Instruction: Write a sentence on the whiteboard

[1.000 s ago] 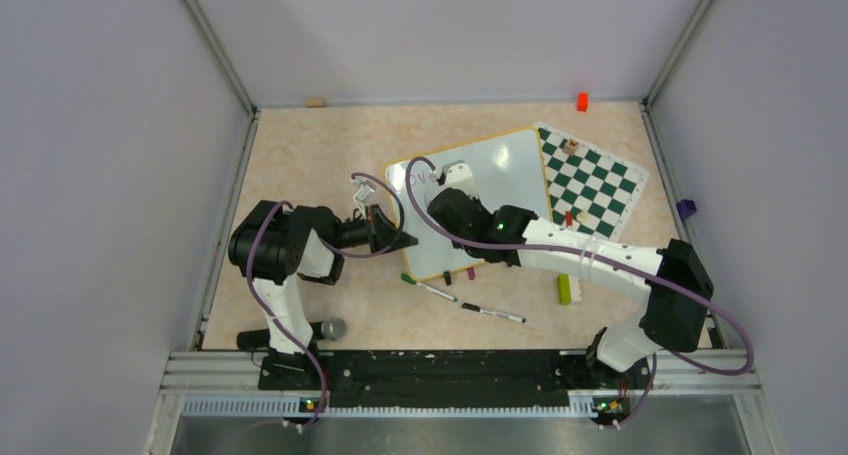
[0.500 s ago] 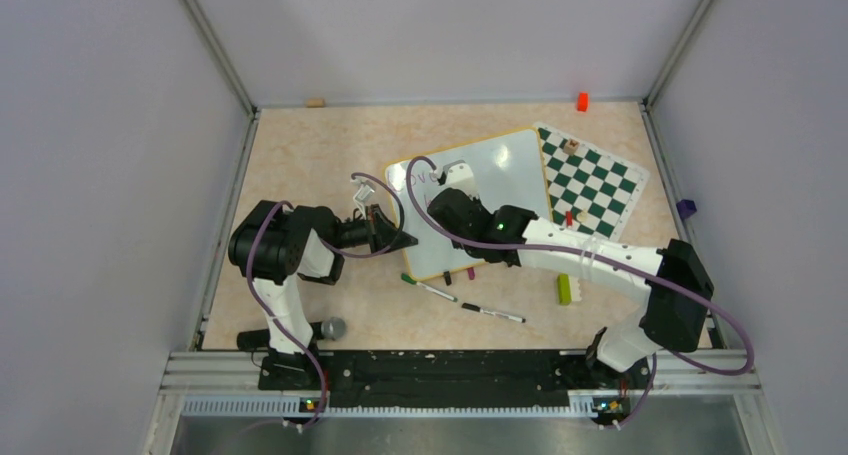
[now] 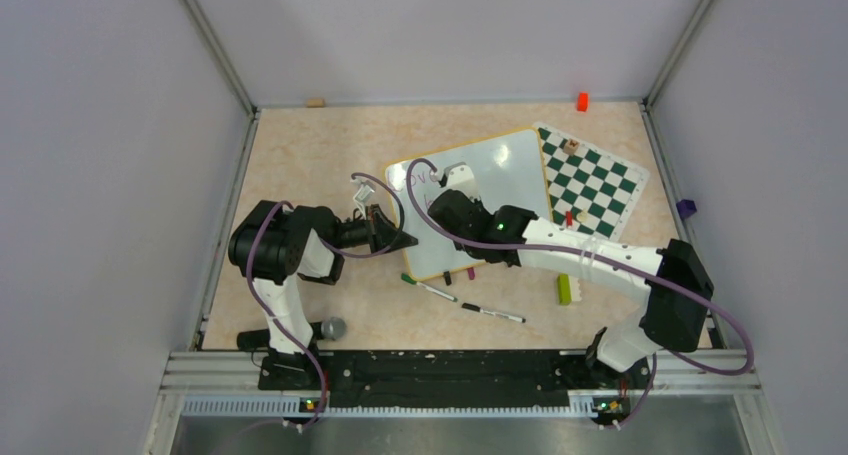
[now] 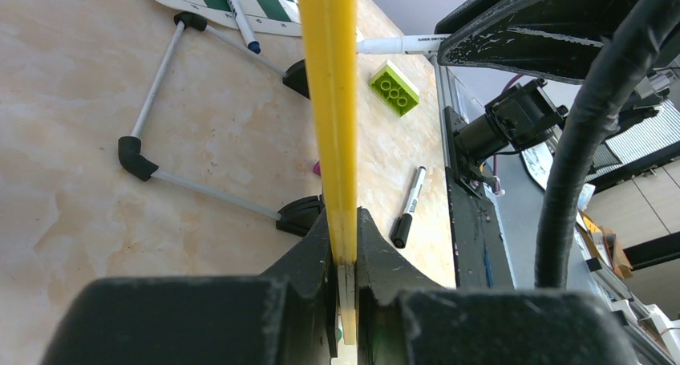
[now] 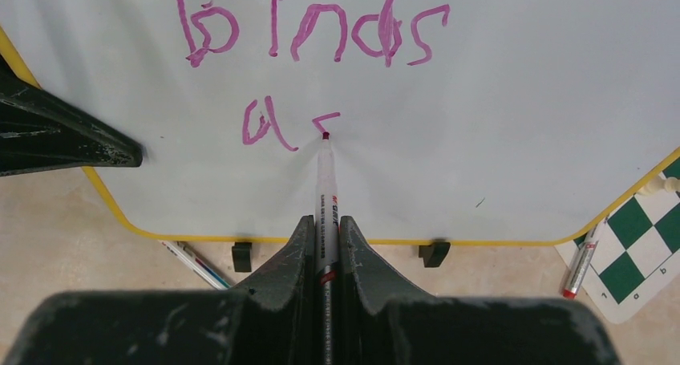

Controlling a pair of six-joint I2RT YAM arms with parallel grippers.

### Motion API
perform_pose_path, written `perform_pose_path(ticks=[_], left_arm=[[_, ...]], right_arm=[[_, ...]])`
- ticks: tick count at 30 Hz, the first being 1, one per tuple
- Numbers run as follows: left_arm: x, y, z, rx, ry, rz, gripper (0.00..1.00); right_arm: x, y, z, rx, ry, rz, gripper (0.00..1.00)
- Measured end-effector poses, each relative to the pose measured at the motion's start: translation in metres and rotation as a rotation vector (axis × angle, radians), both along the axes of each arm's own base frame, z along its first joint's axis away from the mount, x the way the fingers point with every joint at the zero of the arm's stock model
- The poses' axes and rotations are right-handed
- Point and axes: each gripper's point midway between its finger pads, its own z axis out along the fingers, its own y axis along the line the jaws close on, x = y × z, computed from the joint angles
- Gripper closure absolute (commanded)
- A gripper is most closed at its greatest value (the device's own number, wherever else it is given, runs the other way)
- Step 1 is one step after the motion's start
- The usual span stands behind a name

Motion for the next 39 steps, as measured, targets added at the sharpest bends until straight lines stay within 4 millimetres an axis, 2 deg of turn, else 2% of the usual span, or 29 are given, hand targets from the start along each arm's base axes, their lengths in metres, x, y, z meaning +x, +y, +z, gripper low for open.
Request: perform_pose_path(ticks=[12, 17, 26, 35, 39], left_arm=[[0.000, 0.000, 0.000, 0.000, -0.002, -0.001, 1.00], [0.000, 0.000, 0.000, 0.000, -0.001, -0.001, 1.00], [0.000, 0.000, 0.000, 0.001, -0.003, -0.003, 1.00], [0.000, 0.000, 0.000, 0.001, -0.004, -0.003, 1.00], [0.000, 0.000, 0.000, 0.001, -0.005, -0.004, 1.00]], right_arm=[[-0.001, -0.007, -0.002, -0.024, 0.002, -0.018, 1.00], [-0.005, -0.010, -0.008, -0.043, 0.024, -0.008, 1.00], [-0.011, -0.004, -0.012, -0.035, 0.059, 0.040, 1.00], [-0.013, 0.008, -0.010, 0.011, 0.073, 0.079, 1.00], [-0.016, 0.005, 0.001, 0.048, 0.056, 0.084, 1.00]])
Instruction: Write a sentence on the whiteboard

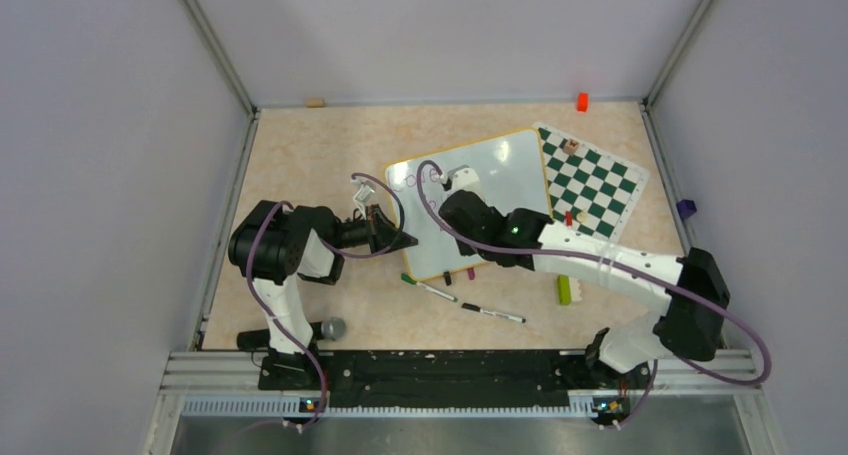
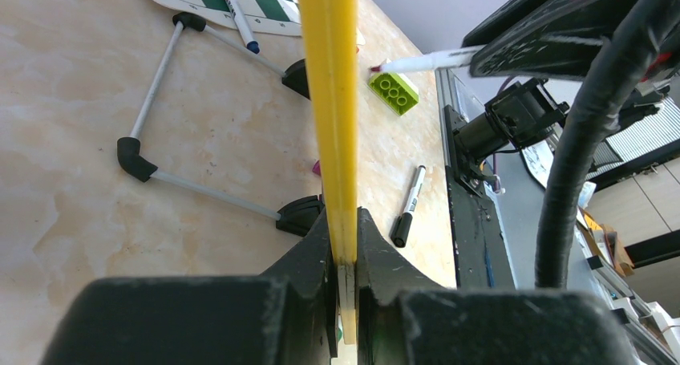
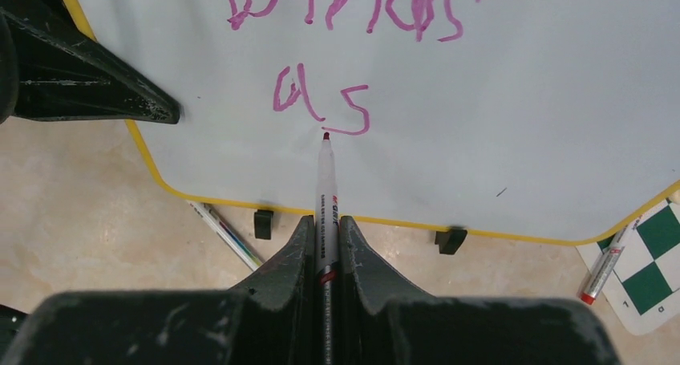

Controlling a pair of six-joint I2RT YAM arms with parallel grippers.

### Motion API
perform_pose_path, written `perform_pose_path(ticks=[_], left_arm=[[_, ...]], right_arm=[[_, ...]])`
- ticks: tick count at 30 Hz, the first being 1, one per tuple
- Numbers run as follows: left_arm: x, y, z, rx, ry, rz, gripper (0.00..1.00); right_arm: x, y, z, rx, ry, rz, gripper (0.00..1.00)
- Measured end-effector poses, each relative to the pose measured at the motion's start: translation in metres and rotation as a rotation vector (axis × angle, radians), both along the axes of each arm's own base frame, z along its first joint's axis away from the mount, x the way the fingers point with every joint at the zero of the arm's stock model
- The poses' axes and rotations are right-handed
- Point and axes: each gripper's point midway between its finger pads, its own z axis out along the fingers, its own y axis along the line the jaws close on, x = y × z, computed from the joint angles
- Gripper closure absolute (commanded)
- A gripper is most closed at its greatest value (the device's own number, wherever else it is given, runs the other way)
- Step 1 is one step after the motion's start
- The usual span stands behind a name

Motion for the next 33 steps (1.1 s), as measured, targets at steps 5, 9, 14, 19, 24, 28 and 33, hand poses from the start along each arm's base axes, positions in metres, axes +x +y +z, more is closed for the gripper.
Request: perform_pose_path(ticks=[5, 9, 14, 19, 24, 28, 33], left_arm=[[0.000, 0.000, 0.000, 0.000, 0.000, 0.000, 1.00], [0.000, 0.000, 0.000, 0.000, -0.001, -0.001, 1.00], [0.000, 0.000, 0.000, 0.000, -0.001, 0.000, 1.00], [0.000, 0.000, 0.000, 0.000, -0.001, 0.000, 1.00], [0.000, 0.000, 0.000, 0.000, -0.002, 0.000, 1.00], [0.000, 0.000, 0.000, 0.000, -0.002, -0.001, 1.00], [0.000, 0.000, 0.000, 0.000, -0.002, -0.001, 1.00]], right_arm=[[-0.006, -0.019, 0.020, 0.048, -0.049, -0.032, 1.00], [-0.002, -0.036, 0.022, 0.042, -0.076, -0.093, 1.00], [0.009, -0.054, 0.018, 0.025, -0.087, -0.173, 1.00], [0.021, -0.072, 0.013, 0.032, -0.073, -0.229, 1.00], [0.026, -0.082, 0.014, 0.103, -0.049, -0.239, 1.00], [0.028, -0.075, 0.019, 0.151, -0.045, -0.214, 1.00], [0.028, -0.069, 0.020, 0.170, -0.039, -0.188, 1.00]])
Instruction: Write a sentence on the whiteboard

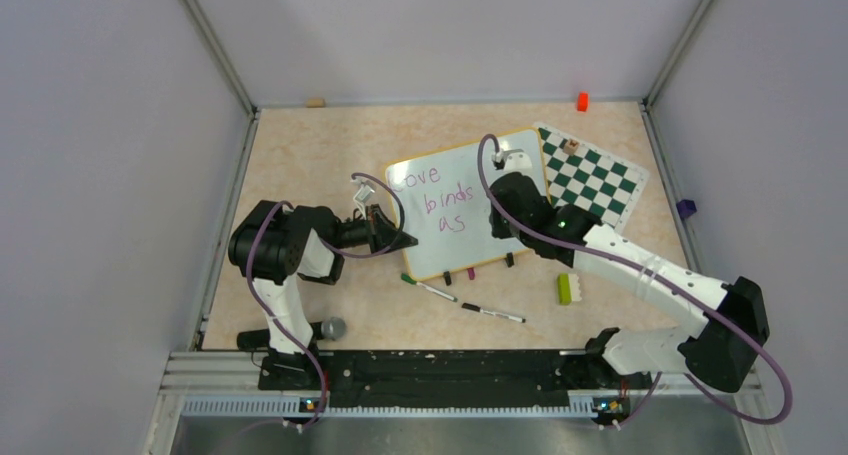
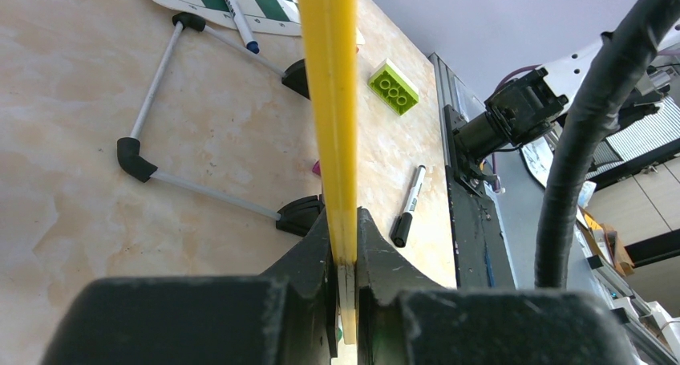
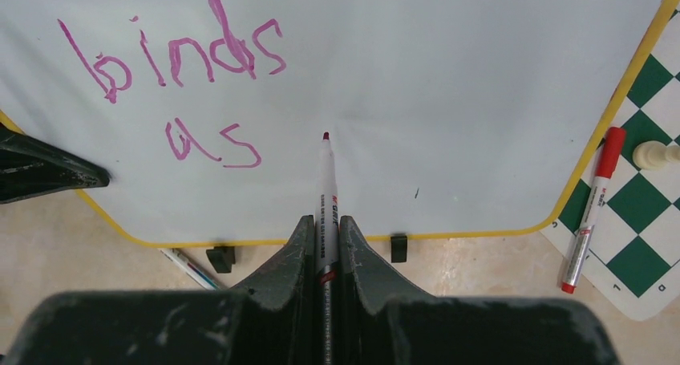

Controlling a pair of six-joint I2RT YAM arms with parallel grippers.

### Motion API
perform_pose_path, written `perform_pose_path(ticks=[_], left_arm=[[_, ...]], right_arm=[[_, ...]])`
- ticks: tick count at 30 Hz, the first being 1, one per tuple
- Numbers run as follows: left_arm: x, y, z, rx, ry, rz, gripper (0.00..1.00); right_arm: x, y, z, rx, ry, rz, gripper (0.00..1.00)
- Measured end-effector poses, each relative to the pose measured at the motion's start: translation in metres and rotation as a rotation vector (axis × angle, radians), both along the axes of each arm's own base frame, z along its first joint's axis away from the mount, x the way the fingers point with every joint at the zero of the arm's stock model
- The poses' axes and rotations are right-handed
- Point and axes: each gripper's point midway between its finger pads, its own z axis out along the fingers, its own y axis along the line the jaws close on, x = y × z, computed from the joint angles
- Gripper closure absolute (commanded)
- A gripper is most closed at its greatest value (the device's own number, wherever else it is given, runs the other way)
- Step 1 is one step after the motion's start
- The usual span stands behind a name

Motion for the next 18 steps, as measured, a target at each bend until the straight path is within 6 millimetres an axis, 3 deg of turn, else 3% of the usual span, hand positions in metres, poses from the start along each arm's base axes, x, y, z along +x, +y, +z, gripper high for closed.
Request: perform_pose_path(ticks=[18], left_arm=[[0.0000, 0.0000, 0.0000, 0.000, 0.000, 0.000, 1.00]], right_arm=[[0.0049, 0.0016, -0.0039, 0.007, 0.011, 0.006, 1.00]])
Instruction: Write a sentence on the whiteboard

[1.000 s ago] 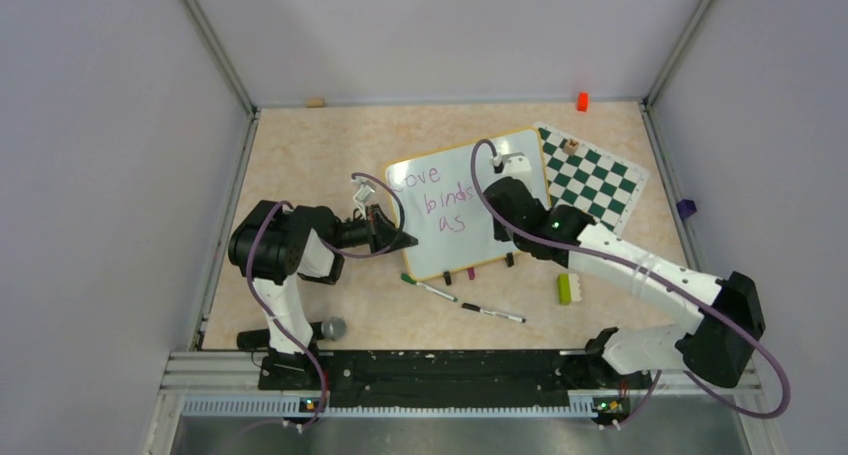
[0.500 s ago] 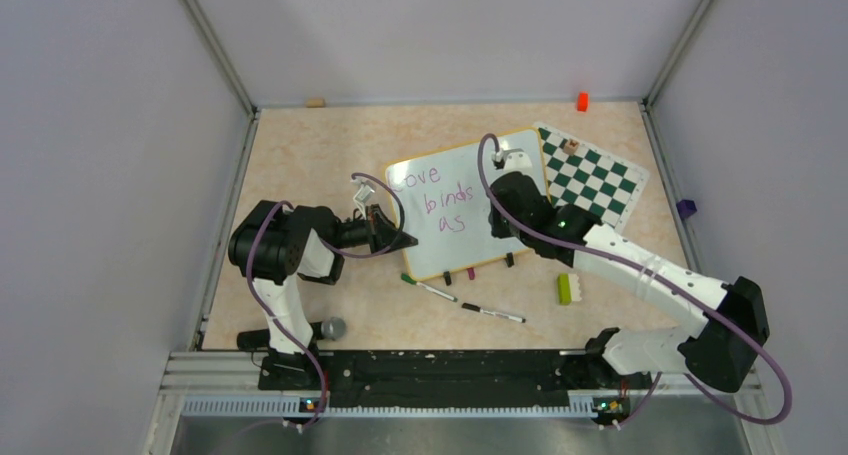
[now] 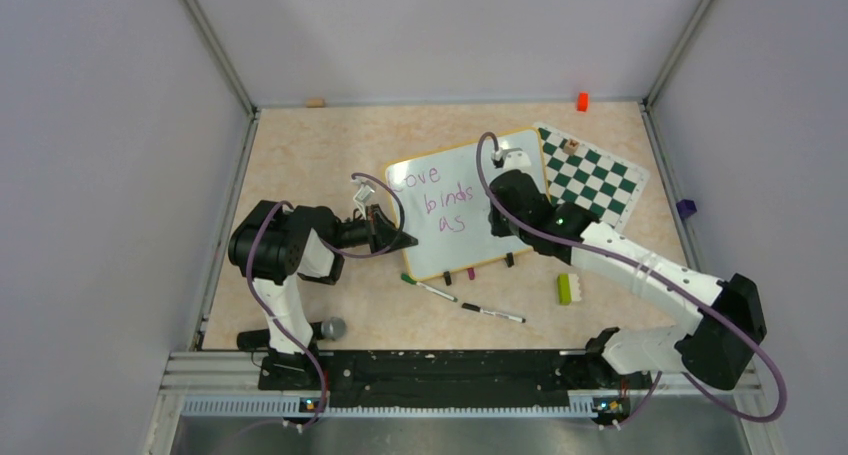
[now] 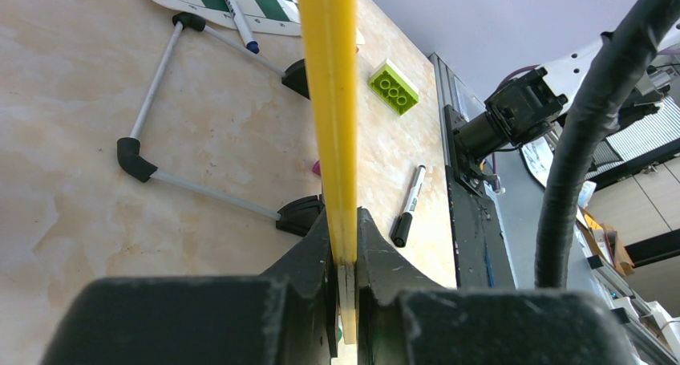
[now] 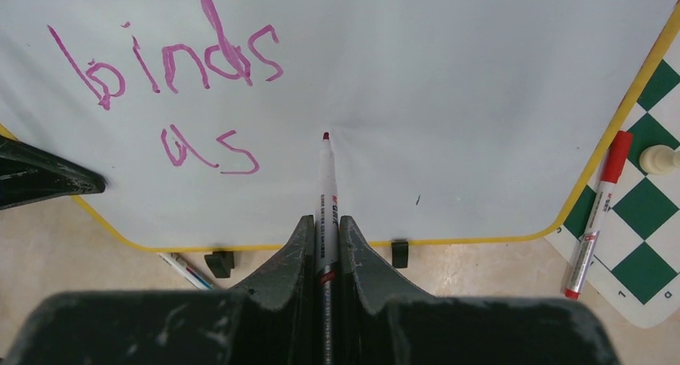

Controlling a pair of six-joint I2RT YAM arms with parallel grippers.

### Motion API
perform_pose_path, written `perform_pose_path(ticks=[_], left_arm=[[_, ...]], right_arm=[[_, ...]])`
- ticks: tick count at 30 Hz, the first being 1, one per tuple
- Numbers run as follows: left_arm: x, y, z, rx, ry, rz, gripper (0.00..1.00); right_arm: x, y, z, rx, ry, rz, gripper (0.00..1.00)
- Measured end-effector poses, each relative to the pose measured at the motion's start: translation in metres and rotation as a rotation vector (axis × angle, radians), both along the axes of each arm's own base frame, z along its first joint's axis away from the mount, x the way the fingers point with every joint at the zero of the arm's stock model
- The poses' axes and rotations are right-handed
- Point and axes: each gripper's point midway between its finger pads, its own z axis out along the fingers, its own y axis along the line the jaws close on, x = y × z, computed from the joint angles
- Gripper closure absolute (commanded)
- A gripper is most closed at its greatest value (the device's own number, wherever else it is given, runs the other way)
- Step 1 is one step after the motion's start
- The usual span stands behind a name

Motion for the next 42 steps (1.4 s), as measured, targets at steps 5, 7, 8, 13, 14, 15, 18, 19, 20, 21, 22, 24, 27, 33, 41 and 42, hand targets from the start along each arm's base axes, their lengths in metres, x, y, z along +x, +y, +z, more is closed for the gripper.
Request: perform_pose_path(ticks=[5, 7, 8, 13, 14, 15, 18, 19, 20, 21, 22, 24, 27, 33, 41, 42], left_arm=[[0.000, 0.000, 0.000, 0.000, 0.000, 0.000, 1.00], [0.000, 0.000, 0.000, 0.000, 0.000, 0.000, 1.00], [0.000, 0.000, 0.000, 0.000, 0.000, 0.000, 1.00], [0.000, 0.000, 0.000, 0.000, 0.000, 0.000, 1.00], [0.000, 0.000, 0.000, 0.000, 0.000, 0.000, 1.00], [0.000, 0.000, 0.000, 0.000, 0.000, 0.000, 1.00], [0.000, 0.000, 0.000, 0.000, 0.000, 0.000, 1.00], [0.000, 0.000, 0.000, 0.000, 0.000, 0.000, 1.00], [0.000, 0.000, 0.000, 0.000, 0.000, 0.000, 1.00], [0.000, 0.000, 0.000, 0.000, 0.000, 0.000, 1.00], [0.000, 0.000, 0.000, 0.000, 0.000, 0.000, 1.00], [0.000, 0.000, 0.000, 0.000, 0.001, 0.000, 1.00], [0.000, 0.000, 0.000, 0.000, 0.001, 0.000, 1.00], [0.000, 0.000, 0.000, 0.000, 0.003, 0.001, 1.00], [0.000, 0.000, 0.000, -0.001, 0.005, 0.000, 1.00], [0.000, 0.000, 0.000, -0.001, 0.005, 0.000, 1.00]], right_arm=[[0.001, 0.000, -0.003, -0.006, 0.007, -0.001, 1.00], [0.001, 0.001, -0.005, -0.008, 0.012, 0.001, 1.00], [0.001, 0.002, -0.006, -0.006, 0.015, 0.005, 1.00], [0.000, 0.003, -0.007, -0.005, 0.023, 0.019, 1.00], [0.000, 0.003, -0.007, -0.006, 0.023, 0.018, 1.00], [0.000, 0.003, -0.008, -0.008, 0.024, 0.018, 1.00], [0.001, 0.002, -0.008, -0.013, 0.022, 0.012, 1.00], [0.001, 0.001, -0.008, -0.015, 0.021, 0.009, 1.00], [0.001, 0.001, -0.008, -0.017, 0.021, 0.007, 1.00], [0.002, 0.001, -0.009, -0.019, 0.021, 0.005, 1.00], [0.002, 0.000, -0.010, -0.022, 0.022, 0.003, 1.00], [0.003, 0.000, -0.011, -0.026, 0.025, 0.001, 1.00], [0.003, 0.000, -0.012, -0.026, 0.026, 0.000, 1.00], [0.005, 0.001, -0.013, -0.026, 0.025, 0.002, 1.00], [0.003, 0.008, -0.012, -0.006, 0.031, 0.043, 1.00], [0.003, 0.009, -0.012, -0.002, 0.032, 0.048, 1.00]])
